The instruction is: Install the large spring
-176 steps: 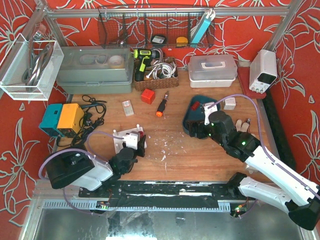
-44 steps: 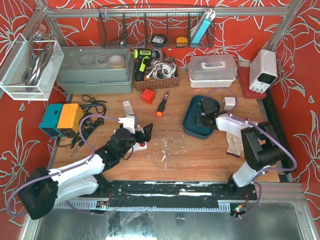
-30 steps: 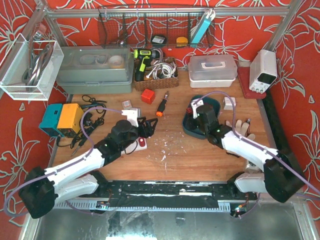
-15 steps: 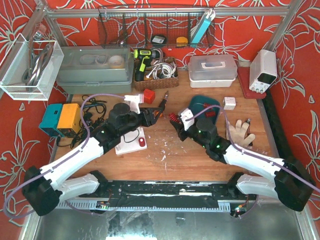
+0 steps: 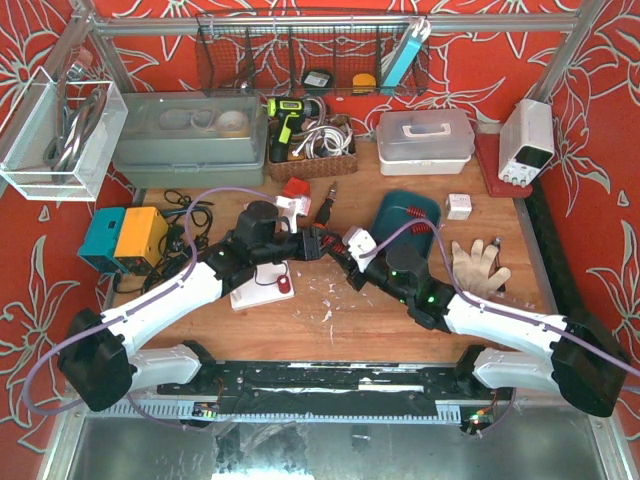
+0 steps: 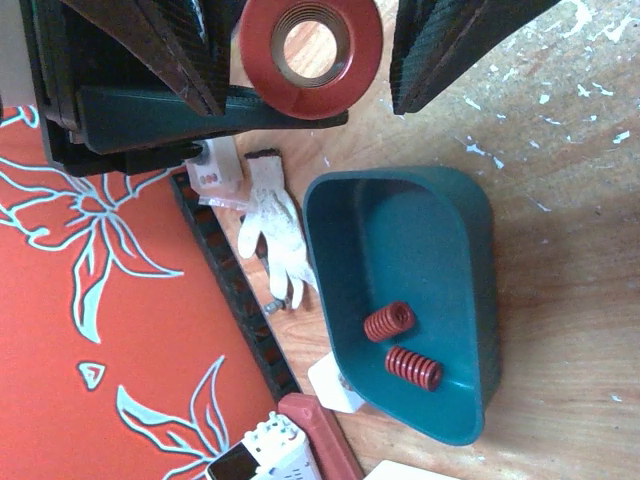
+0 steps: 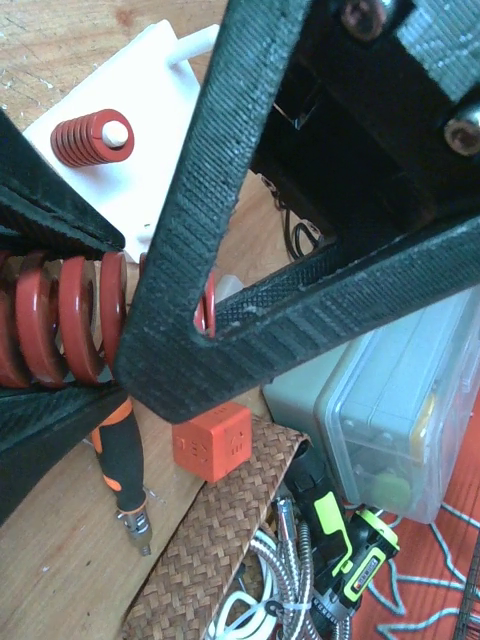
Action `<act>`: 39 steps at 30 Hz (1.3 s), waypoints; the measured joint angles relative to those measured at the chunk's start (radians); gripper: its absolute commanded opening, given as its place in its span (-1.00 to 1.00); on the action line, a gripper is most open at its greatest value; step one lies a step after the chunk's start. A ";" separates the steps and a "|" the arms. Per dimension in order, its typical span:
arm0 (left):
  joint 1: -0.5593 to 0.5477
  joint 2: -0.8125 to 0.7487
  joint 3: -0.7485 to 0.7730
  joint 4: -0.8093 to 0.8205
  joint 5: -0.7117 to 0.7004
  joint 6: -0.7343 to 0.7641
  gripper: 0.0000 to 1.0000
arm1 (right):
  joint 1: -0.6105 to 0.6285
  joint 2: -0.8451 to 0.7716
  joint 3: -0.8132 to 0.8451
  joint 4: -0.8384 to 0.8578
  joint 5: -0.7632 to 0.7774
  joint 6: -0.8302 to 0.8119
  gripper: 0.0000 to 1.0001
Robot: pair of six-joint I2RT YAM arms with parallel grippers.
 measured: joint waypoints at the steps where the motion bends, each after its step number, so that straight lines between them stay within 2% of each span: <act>1: 0.000 0.000 0.000 0.000 0.004 0.000 -0.09 | 0.001 0.003 0.000 0.001 0.003 -0.002 -0.93; 3: 0.000 0.000 0.000 -0.001 0.008 -0.001 -0.19 | 0.002 0.010 0.000 0.002 0.006 -0.008 -0.93; 10: 0.005 -0.004 -0.003 -0.004 0.007 -0.006 -0.71 | 0.008 0.017 0.000 0.008 0.020 -0.021 -0.92; 12: 0.005 -0.006 -0.003 -0.005 0.007 -0.008 -0.85 | 0.009 0.019 0.000 0.012 0.024 -0.022 -0.82; 14: 0.006 -0.009 -0.007 -0.004 0.006 -0.008 -0.99 | 0.011 0.023 0.001 0.016 0.026 -0.023 -0.61; 19: 0.006 -0.032 -0.022 -0.009 -0.010 -0.002 -1.00 | 0.016 0.032 0.012 0.004 0.030 -0.018 0.19; 23: 0.006 -0.085 -0.043 -0.021 -0.081 0.005 -1.00 | 0.014 0.018 0.037 -0.064 0.069 0.006 0.60; 25: 0.006 -0.126 -0.063 -0.035 -0.159 0.006 -1.00 | 0.014 -0.011 0.043 -0.106 0.098 0.032 0.93; 32: 0.007 -0.270 -0.102 -0.224 -0.550 -0.042 -1.00 | 0.015 -0.180 0.043 -0.206 0.276 0.099 0.97; 39: 0.008 -0.212 0.005 -0.578 -0.779 -0.216 -1.00 | 0.014 -0.163 0.033 -0.228 0.444 0.128 0.98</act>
